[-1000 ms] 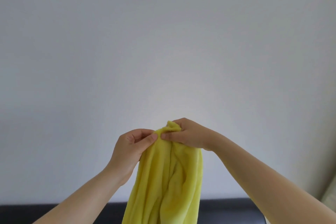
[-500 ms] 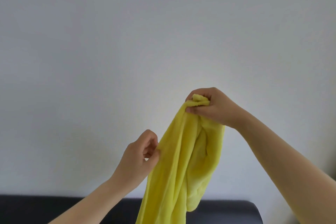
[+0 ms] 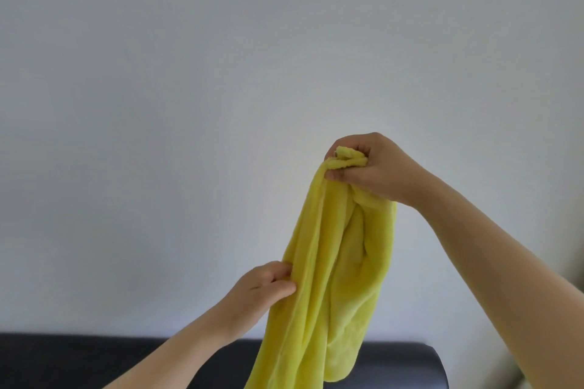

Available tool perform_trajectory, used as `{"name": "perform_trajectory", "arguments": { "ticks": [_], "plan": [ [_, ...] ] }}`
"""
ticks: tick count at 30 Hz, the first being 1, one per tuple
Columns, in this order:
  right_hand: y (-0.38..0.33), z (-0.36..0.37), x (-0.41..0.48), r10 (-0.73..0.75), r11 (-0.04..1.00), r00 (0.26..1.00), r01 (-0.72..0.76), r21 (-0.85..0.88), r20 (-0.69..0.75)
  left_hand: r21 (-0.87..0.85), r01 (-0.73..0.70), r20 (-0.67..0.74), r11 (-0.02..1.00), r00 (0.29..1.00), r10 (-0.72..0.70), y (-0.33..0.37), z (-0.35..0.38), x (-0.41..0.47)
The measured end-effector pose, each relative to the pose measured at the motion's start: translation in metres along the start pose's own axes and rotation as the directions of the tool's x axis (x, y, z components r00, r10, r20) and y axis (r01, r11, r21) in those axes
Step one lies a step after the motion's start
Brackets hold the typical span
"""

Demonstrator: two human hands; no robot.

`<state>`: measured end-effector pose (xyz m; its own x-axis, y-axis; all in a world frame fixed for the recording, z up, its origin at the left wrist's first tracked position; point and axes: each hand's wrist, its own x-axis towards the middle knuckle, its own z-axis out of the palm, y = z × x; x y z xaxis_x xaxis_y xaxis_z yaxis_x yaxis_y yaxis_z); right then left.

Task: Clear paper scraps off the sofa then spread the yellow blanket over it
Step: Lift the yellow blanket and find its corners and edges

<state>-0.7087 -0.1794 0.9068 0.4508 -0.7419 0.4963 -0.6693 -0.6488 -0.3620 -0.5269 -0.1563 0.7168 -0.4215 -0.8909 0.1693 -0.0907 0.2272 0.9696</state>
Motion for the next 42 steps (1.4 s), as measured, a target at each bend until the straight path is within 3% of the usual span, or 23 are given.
{"name": "perform_trajectory", "arguments": {
  "ticks": [2, 5, 8, 12, 14, 16, 19, 21, 22, 24, 28, 34, 36, 39, 42],
  "plan": [
    [0.001, 0.002, 0.0, 0.005, 1.0, 1.0, -0.005, -0.003, 0.003, -0.182, 0.043, 0.079, 0.982, 0.996, -0.029, -0.003, 0.0, -0.003],
    [0.004, 0.003, 0.0, 0.021, 1.0, 1.0, -0.021, -0.007, -0.004, -0.367, 0.043, 0.058, 0.929, 0.998, -0.023, -0.004, 0.0, -0.005],
    [0.009, 0.0, 0.0, 0.042, 0.999, 0.999, -0.042, -0.002, -0.024, -0.415, 0.0, 0.009, 0.91, 1.0, 0.004, -0.005, -0.004, -0.006],
    [0.015, 0.002, -0.001, 0.069, 0.997, 0.997, -0.07, -0.023, -0.029, -0.374, 0.008, 0.082, 0.927, 0.996, 0.025, 0.004, -0.01, -0.011],
    [0.014, 0.006, -0.001, 0.064, 0.998, 0.997, -0.065, -0.025, -0.03, -0.155, -0.069, 0.001, 0.985, 0.998, 0.07, 0.013, -0.005, -0.009],
    [0.011, 0.011, 0.0, 0.05, 0.998, 0.998, -0.051, -0.037, -0.022, 0.15, -0.168, -0.214, 0.974, 0.957, 0.198, 0.014, 0.002, -0.002],
    [0.009, 0.011, 0.0, 0.04, 0.997, 0.999, -0.042, -0.059, -0.026, 0.413, -0.195, -0.534, 0.89, 0.739, 0.41, 0.005, 0.004, 0.007],
    [0.008, 0.009, 0.0, 0.045, 0.997, 0.998, -0.047, -0.067, -0.043, 0.581, -0.23, -0.531, 0.781, 0.62, 0.578, -0.001, 0.002, 0.008],
    [0.008, 0.008, 0.0, 0.05, 0.996, 0.998, -0.053, -0.069, -0.05, 0.649, -0.244, -0.485, 0.721, 0.597, 0.639, -0.004, 0.002, 0.008],
    [0.007, 0.008, -0.001, 0.051, 0.996, 0.997, -0.055, -0.067, -0.058, 0.699, -0.262, -0.405, 0.666, 0.622, 0.67, -0.005, 0.005, 0.006],
    [0.002, 0.009, -0.004, 0.042, 0.999, 0.996, -0.044, -0.024, -0.073, 0.539, -0.223, -0.423, 0.812, 0.762, 0.49, -0.005, 0.017, 0.004],
    [-0.001, 0.012, -0.005, 0.03, 0.999, 0.997, -0.033, -0.044, -0.073, 0.64, -0.126, -0.392, 0.758, 0.795, 0.463, -0.005, 0.03, 0.008],
    [0.001, 0.01, -0.007, 0.037, 0.999, 0.997, -0.039, -0.036, -0.062, 0.561, -0.106, -0.408, 0.821, 0.828, 0.386, -0.005, 0.029, 0.01],
    [0.008, 0.008, -0.011, 0.057, 0.998, 0.997, -0.059, -0.029, -0.045, 0.28, -0.063, -0.372, 0.958, 0.913, 0.169, 0.0, 0.019, 0.008],
    [0.017, 0.006, -0.015, 0.071, 0.996, 0.997, -0.073, -0.042, -0.041, 0.211, -0.085, -0.36, 0.974, 0.919, 0.158, 0.004, 0.011, 0.002]
  ]
}}
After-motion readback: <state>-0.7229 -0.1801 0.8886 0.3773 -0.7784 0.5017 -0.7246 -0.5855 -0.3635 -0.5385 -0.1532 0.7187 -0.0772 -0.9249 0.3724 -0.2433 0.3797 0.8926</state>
